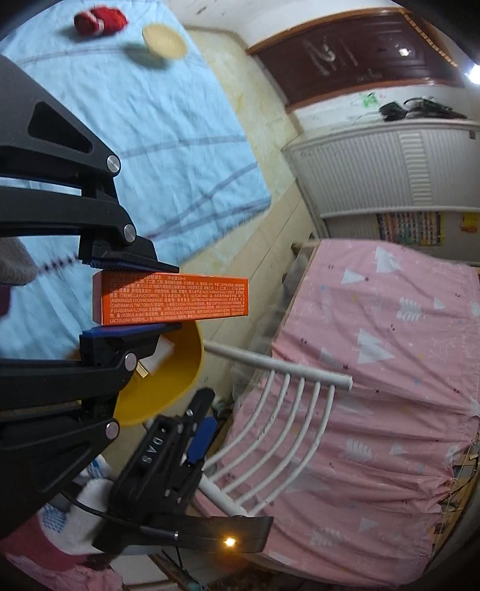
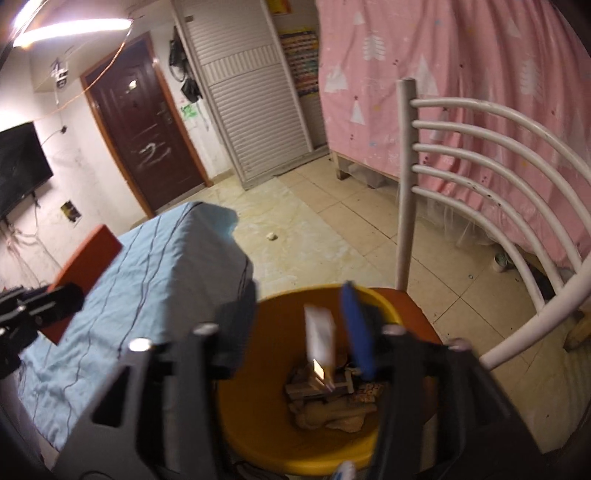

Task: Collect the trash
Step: 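Drop the white tube into the yellow bin with the right gripper while the left drops the comb, then move both grippers back over the bed toward the red knit item and round brush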

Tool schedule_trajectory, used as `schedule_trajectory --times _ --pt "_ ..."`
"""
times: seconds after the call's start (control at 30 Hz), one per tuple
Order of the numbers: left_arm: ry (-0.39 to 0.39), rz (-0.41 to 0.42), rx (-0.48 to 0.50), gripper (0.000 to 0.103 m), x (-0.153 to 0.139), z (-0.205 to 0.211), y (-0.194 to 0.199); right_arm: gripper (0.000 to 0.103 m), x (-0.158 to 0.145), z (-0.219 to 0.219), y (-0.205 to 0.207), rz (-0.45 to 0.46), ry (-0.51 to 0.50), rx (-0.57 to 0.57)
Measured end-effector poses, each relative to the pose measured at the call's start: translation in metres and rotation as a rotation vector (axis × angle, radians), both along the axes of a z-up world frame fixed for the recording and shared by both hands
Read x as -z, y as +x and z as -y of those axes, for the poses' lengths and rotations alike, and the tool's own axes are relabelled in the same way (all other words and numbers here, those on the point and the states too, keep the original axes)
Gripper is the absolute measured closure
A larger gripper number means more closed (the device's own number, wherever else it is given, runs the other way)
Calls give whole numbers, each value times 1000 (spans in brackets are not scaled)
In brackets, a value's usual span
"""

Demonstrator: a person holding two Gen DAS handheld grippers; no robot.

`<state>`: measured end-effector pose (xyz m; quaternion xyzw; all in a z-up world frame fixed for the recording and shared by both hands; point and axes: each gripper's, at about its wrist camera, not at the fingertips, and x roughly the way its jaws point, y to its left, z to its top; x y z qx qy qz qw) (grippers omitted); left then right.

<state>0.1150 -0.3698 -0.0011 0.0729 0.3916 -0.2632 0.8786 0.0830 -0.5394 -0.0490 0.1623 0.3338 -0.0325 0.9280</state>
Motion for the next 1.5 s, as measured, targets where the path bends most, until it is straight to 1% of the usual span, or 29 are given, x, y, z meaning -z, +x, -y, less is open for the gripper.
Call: schedule_trajectory --times 0.13,0.27,0.3,0.33,0.37,0.4,0.43,0.47,0.7,0.9,1.2,1.37,1.5 --pt "-35 -37 51 89 10 18 4 51 -6 11 -7 27 8 52" --pt "-52 -64 77 89 21 32 5 50 -9 21 -14 42 17 91" --pt "-61 -73 83 89 22 34 5 49 -10 20 -13 41 18 93" --pt "-69 -83 94 86 24 37 4 48 -9 21 -14 39 21 94" --pt "-70 -86 99 76 25 38 4 47 -8 21 -14 35 24 93" --pt "-70 -86 101 69 25 37 4 47 -7 21 -14 32 25 90" --pt "-73 -85 101 56 25 36 4 46 -6 19 -13 28 25 87" --pt "-78 -85 99 52 24 33 4 46 -5 18 -13 26 24 86" --pt "-97 -74 64 52 12 8 3 44 -10 3 -13 31 22 60" --pt "-120 -49 43 52 -4 -17 0 42 -22 -23 -8 38 -2 14" --pt "-170 -19 -50 52 -21 -82 4 40 -41 -76 6 48 -39 -74" --pt "-183 6 -105 47 -25 -120 5 38 -48 -117 19 42 -75 -142" --pt "-206 13 -154 45 -28 -154 9 38 -55 -145 28 40 -97 -183"
